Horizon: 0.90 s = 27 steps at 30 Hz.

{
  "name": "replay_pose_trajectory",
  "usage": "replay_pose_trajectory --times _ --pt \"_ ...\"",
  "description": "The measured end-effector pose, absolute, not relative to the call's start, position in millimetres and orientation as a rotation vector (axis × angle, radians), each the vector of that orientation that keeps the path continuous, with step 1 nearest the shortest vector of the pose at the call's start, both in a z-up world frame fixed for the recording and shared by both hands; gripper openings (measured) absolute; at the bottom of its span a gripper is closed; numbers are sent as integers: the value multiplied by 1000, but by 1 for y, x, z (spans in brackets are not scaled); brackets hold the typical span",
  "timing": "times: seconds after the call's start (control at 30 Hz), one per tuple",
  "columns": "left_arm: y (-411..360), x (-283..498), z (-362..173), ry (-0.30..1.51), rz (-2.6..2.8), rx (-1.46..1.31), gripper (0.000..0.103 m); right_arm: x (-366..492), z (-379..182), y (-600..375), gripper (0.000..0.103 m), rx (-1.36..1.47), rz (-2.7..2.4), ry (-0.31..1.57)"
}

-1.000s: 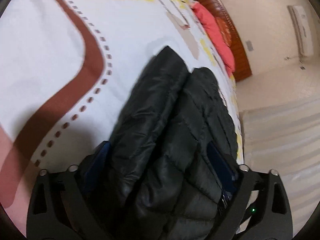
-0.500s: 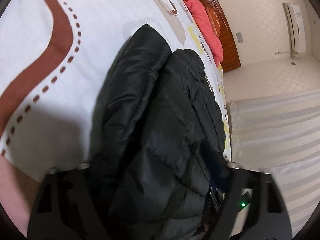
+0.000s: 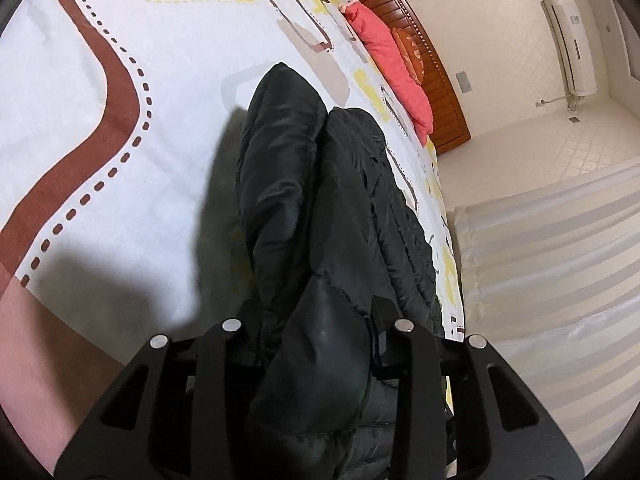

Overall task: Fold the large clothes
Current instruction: 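Lift the hem with both tools and fold it toward the collar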

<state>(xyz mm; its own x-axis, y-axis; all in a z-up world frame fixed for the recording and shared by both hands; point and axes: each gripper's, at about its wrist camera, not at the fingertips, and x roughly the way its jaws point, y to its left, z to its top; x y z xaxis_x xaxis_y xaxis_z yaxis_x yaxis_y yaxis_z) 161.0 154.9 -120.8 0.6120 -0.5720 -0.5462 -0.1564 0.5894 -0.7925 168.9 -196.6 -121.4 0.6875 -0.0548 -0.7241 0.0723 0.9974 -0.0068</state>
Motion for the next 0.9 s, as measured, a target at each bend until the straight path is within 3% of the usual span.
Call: replay_pose_trajectory --times 0.07,0.3,0.57,0.73,0.9 --pt "156 156 -121 904 -275 -941 33 168 -115 -204 54 84 -50 800" --pt "158 150 -121 904 -269 -958 33 151 -74 -278 76 341 -93 695" --pt "159 149 -121 906 -272 -969 33 129 -114 -415 78 776 -171 723" --pt "158 148 -120 907 -267 -967 33 136 -148 -426 78 966 -32 750" --pt "158 148 -121 909 -264 -970 33 157 -149 -404 79 970 48 734"
